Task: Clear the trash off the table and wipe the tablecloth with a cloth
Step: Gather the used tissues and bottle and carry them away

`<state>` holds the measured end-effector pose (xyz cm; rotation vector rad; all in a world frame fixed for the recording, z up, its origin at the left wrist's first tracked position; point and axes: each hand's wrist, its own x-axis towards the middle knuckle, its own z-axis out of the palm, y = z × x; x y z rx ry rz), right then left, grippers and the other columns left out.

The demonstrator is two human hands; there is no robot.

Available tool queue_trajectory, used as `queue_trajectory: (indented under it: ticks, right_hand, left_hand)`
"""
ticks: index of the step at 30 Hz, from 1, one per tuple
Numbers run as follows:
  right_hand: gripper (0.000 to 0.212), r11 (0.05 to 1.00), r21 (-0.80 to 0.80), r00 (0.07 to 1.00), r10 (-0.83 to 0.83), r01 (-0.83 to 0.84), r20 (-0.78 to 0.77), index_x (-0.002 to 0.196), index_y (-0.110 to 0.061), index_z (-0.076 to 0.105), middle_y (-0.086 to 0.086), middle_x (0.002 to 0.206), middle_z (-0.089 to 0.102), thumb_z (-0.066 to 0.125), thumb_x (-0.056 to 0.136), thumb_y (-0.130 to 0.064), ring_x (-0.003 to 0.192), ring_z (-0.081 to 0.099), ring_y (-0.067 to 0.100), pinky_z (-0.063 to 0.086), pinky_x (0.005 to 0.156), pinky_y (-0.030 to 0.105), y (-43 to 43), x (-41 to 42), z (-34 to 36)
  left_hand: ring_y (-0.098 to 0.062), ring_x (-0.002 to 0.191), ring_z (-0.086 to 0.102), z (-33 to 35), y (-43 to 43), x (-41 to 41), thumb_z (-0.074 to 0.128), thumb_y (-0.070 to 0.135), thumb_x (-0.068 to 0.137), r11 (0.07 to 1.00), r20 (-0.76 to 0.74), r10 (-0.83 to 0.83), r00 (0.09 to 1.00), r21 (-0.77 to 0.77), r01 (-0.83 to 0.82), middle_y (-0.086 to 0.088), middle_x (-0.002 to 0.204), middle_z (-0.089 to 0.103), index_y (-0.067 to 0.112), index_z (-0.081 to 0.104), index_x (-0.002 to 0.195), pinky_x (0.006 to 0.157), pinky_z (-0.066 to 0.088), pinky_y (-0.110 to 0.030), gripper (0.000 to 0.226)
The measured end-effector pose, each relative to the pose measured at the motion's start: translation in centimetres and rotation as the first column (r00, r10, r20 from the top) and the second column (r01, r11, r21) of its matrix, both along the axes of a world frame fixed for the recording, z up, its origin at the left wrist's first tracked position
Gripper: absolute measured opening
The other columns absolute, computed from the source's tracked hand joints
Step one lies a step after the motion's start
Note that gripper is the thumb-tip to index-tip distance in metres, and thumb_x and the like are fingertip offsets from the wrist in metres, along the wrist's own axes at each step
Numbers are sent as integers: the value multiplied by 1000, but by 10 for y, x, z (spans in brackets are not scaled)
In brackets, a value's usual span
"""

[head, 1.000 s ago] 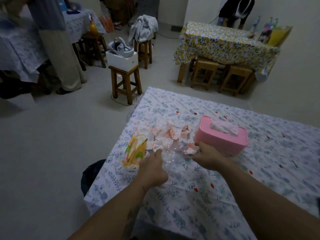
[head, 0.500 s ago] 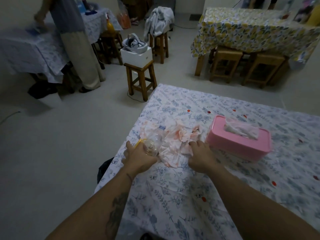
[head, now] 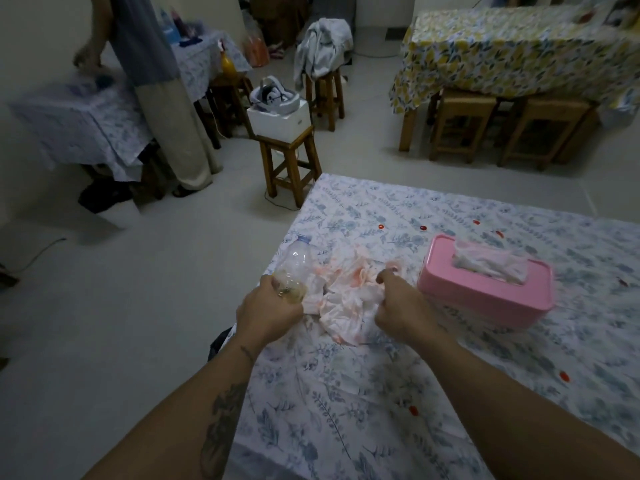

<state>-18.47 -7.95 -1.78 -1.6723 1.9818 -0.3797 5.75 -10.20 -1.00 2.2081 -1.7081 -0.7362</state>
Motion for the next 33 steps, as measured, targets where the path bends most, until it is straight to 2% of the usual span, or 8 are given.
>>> queue_trajectory:
  ticks: [3, 7, 11, 16, 20, 25, 29, 33]
  right_hand:
    - [71, 993, 95, 997, 65, -69, 43, 149, -20, 28, 12, 136, 52, 52, 83, -8, 114, 56, 32, 49, 85, 42, -7, 23, -2]
    - [69, 973, 200, 987, 134, -114, -90, 146, -17, 32, 14, 145, 32, 62, 85, -25, 132, 34, 34, 45, 99, 45, -6, 52, -27]
    - [66, 988, 141, 961, 98, -63, -259, 135, -16, 41, 14, 145, 25, 69, 80, -39, 130, 28, 34, 44, 100, 43, -4, 64, -46]
    - [44, 993, 119, 949, 45, -7, -313, 121, -15, 53, 7, 127, 51, 65, 84, -35, 112, 48, 28, 46, 87, 38, -11, 71, -45]
    - [26, 975, 86, 977, -195, 203, -90, 96, -19, 45, 5, 96, 58, 58, 74, -25, 85, 55, 28, 41, 66, 35, -19, 72, -30]
    - [61, 954, 31, 953, -296, 298, -67, 137, -22, 38, 11, 124, 52, 58, 79, -15, 109, 55, 33, 51, 83, 42, -49, 73, -19]
    - [85, 970, 117, 947, -177, 214, -269, 153, -32, 18, 12, 148, 27, 62, 80, -28, 132, 31, 36, 43, 100, 46, -81, 71, -28]
    - [73, 961, 258, 949, -12, 97, -314, 151, -35, 24, 7, 162, 9, 57, 87, -47, 144, 15, 38, 28, 110, 57, -97, 78, -42]
  left_hand:
    - [-26, 97, 62, 12, -15, 8, 68, 58, 71, 997, 25, -14, 1000, -72, 16, 1, 111, 65, 29, 46, 108, 87, 52, -39, 52]
    - [-28, 100, 62, 16, -34, 20, 69, 54, 70, 993, 39, -37, 999, -111, 41, 0, 113, 65, 31, 40, 109, 88, 51, -41, 54]
    - [-28, 96, 65, 5, -56, 30, 69, 62, 70, 994, -126, -106, 986, -48, 101, 1, 114, 68, 36, 30, 120, 87, 54, -45, 69]
    - [-32, 114, 61, -12, -86, 39, 76, 65, 55, 976, -404, -130, 905, 109, 189, -6, 135, 58, 30, 17, 151, 93, 53, -42, 117]
    - [-20, 93, 67, -25, -109, 41, 73, 47, 48, 905, -446, -261, 856, 196, 378, -2, 111, 71, 23, 60, 117, 80, 58, -39, 74]
    - [-19, 95, 64, -39, -126, 31, 79, 39, 58, 847, -448, -343, 825, 231, 478, -6, 117, 64, 15, 62, 116, 70, 52, -30, 65]
    - [-31, 123, 46, -46, -132, 21, 74, 53, 59, 808, -298, -440, 847, 280, 518, -10, 138, 36, 14, 48, 133, 99, 48, -43, 87]
    - [-31, 120, 48, -35, -124, 13, 61, 70, 49, 795, -231, -503, 833, 253, 551, -8, 130, 50, 21, 47, 128, 100, 44, -40, 94]
